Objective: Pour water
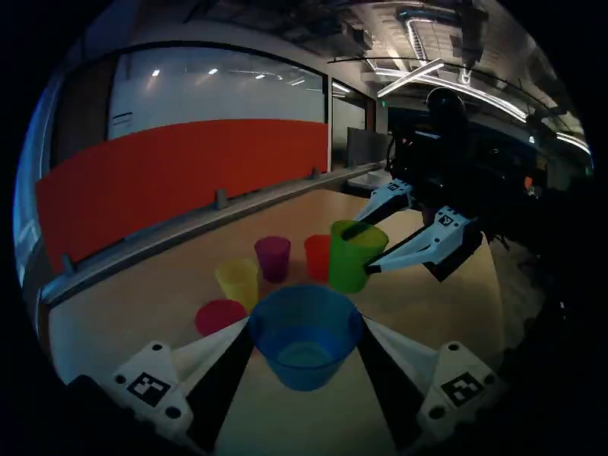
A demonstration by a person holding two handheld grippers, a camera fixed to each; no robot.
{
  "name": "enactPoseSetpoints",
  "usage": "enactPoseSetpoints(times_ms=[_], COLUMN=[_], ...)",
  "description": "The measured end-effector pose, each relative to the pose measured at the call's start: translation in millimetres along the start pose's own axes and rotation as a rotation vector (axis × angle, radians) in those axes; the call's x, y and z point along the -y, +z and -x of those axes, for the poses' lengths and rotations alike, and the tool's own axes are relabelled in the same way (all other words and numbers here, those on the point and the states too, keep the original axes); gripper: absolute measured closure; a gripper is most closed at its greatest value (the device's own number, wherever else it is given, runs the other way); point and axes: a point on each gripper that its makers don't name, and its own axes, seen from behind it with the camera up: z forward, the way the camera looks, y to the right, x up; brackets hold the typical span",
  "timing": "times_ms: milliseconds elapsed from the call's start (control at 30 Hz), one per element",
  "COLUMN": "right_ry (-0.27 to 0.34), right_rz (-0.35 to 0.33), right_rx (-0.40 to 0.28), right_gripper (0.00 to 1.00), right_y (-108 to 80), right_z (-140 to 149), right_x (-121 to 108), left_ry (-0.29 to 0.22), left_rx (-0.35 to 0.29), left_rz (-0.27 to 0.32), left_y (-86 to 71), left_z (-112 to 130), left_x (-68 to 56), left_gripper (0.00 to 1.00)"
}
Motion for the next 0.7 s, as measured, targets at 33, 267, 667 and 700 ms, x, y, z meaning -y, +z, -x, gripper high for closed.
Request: enactPoseSetpoints(times_ms=[33,267,667,700], right_ry=[-0.001,-0.022,-0.017,-0.015], right_rz=[0.003,0.026,0.050,0.051], right_rx=[-0.005,-0.061,-0.165,-0.176], right_gripper=[0.11,0.10,0.10,0.10], right_y=[-3.0,-24.8,-51.2,-52.8], right_z=[-2.3,-23.3,-53.8,-56.4], right_x=[0.6,4.5,9.4,10.4], left_ry=[0.000,0.013,0.023,0.024], left_rx=[-0.007,-0.045,-0.096,-0.102], left_rz=[-0.001,-0.013,-0.024,-0.023], left_y=[-1.9,-16.0,-31.6,-32.3], left_z=[-2.7,-19.2,-39.7,-41.6], left_x=[-1.3,-7.4,-15.6,-16.7], left_gripper=[0.12,0.12,0.12,0.12])
